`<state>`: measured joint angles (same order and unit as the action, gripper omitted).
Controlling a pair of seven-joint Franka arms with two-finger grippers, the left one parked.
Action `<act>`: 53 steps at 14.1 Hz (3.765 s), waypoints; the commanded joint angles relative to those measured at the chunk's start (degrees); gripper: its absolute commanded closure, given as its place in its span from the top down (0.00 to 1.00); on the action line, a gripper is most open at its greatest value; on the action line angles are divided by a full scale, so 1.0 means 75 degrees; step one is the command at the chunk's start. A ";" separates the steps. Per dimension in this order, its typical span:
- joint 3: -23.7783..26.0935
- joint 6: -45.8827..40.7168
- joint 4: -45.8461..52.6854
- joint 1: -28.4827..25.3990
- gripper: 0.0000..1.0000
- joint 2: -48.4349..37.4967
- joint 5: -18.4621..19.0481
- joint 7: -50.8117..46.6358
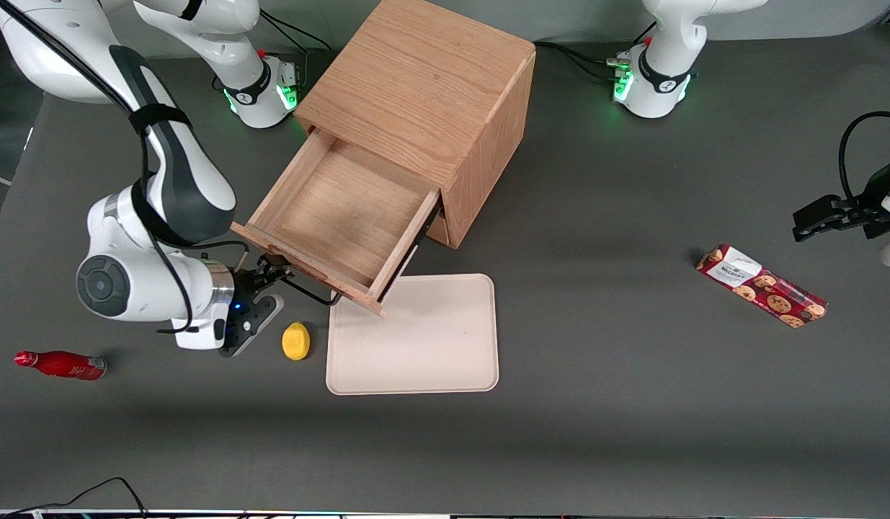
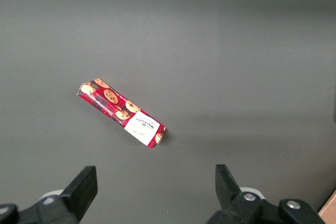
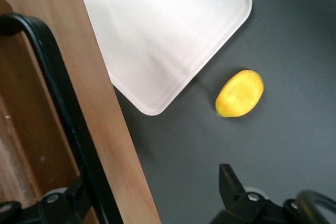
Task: Open upper drawer
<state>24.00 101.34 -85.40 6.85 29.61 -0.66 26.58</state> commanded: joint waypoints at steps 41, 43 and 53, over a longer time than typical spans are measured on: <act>0.0011 -0.2462 0.0400 0.1382 1.00 -0.2912 0.0102 -0.3646; 0.0023 -0.2309 -0.0666 0.1524 1.00 -0.3967 0.0006 -0.4501; -0.0327 -0.1324 -0.4432 0.1899 1.00 -0.7872 -0.1105 -0.3524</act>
<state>23.39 89.15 -111.82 20.30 -22.47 -5.91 -5.10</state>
